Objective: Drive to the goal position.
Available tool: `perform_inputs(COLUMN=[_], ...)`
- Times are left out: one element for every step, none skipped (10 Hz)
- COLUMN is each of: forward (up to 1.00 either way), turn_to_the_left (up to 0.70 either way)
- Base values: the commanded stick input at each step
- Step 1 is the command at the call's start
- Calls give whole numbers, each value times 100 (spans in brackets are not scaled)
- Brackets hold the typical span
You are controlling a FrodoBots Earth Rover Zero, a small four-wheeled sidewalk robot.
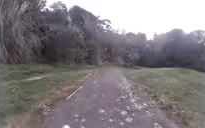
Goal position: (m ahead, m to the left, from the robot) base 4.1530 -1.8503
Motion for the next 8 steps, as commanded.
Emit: perform_inputs(forward=[45,45,45,45,45,45,45,45], turn_to_the_left=[0,0,0,0,0,0,0,0])
